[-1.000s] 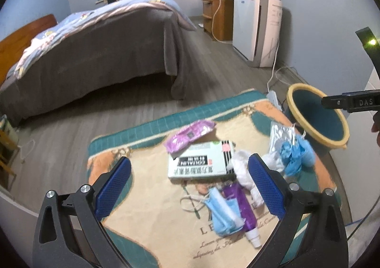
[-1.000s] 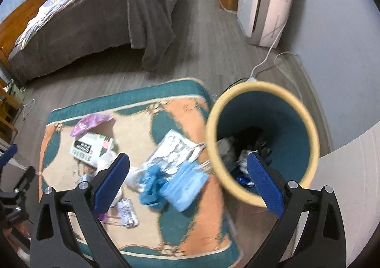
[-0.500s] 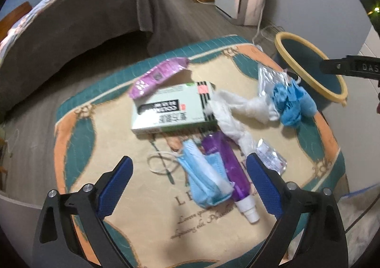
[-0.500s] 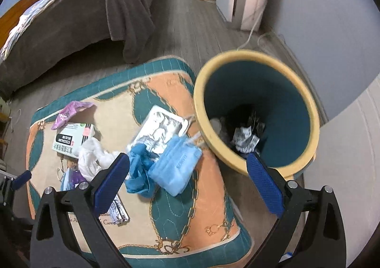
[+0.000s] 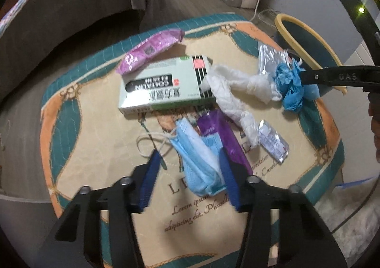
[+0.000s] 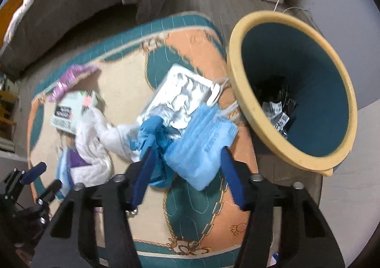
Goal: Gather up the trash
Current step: 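Grasp the blue face mask with the right tool while the left tool grasps another mask, then carry the mask toward the bin with the right tool while the left tool carries its mask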
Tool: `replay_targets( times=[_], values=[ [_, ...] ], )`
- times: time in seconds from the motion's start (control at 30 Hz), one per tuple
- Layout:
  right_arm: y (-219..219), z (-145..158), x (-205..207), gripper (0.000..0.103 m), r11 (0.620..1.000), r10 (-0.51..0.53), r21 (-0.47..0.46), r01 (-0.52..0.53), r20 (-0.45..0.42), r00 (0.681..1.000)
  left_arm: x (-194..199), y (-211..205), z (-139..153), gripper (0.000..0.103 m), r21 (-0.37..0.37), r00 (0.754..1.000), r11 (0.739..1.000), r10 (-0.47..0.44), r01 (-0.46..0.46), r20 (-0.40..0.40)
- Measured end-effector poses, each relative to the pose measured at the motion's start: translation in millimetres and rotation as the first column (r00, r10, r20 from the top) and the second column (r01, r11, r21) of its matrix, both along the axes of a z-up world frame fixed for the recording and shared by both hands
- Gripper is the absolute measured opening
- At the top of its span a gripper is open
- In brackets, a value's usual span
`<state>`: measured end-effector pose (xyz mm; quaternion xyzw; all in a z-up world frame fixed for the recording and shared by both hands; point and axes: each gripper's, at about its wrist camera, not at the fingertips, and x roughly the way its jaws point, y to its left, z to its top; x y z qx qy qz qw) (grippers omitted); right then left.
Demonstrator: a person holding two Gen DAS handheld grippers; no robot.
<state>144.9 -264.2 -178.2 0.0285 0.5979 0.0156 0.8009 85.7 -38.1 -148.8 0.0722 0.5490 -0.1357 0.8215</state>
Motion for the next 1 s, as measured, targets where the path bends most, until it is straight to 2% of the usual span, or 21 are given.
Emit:
replay_targets(
  times=[0.03,0.1,0.27,0.53,0.63,0.73,0.83,0.93,1.0],
  values=[
    [0.3,-4.0,0.4,0.024,1.000,0.001,0.002,-0.001,-0.021,1.000,-0.4,0.1,-2.4,0.035,0.003,1.000,1.000,-0.007,0.007,-0.011],
    [0.1,-6.0,0.3,0.020,1.000,-0.002,0.017,0.003,-0.040,0.999,-1.9,-1.1,-6.0,0.018,0.014,0.999,1.000,-0.024,0.024,-0.027],
    [2.8,6.6,-2.4,0.014,1.000,0.013,0.011,-0.013,-0.003,1.000,-6.3,-4.9,-1.6,0.006,0.038,0.999,0.998,-0.048,0.049,-0.010],
    [10.0,45.9,-9.3,0.013,0.999,0.036,0.022,-0.038,0.106,0.994,-11.4,-0.2,23.1,0.004,0.038,0.997,0.999,-0.032,0.029,0.072],
    [14.6,67.3,-11.4,0.013,0.997,0.043,0.060,-0.053,0.157,0.987,-11.1,9.3,44.1,0.003,-0.002,0.991,1.000,-0.002,0.002,0.133],
    [21.9,85.9,-15.6,0.013,0.995,0.055,0.075,-0.072,0.207,0.977,-12.3,15.8,70.7,0.003,-0.033,0.975,0.999,0.020,-0.013,0.222],
    [29.1,103.3,-18.3,0.013,0.992,0.071,0.083,-0.095,0.251,0.965,-11.9,20.0,89.7,0.003,-0.067,0.964,0.998,0.036,-0.018,0.265],
    [33.7,112.8,-20.3,0.013,0.990,0.082,0.090,-0.111,0.274,0.958,-10.5,23.5,89.4,0.003,-0.104,0.973,0.994,0.047,-0.023,0.228],
    [37.5,114.3,-21.2,0.013,0.989,0.096,0.079,-0.123,0.278,0.956,-10.8,19.4,75.9,0.004,-0.081,0.982,0.997,0.024,-0.009,0.190]
  ],
)
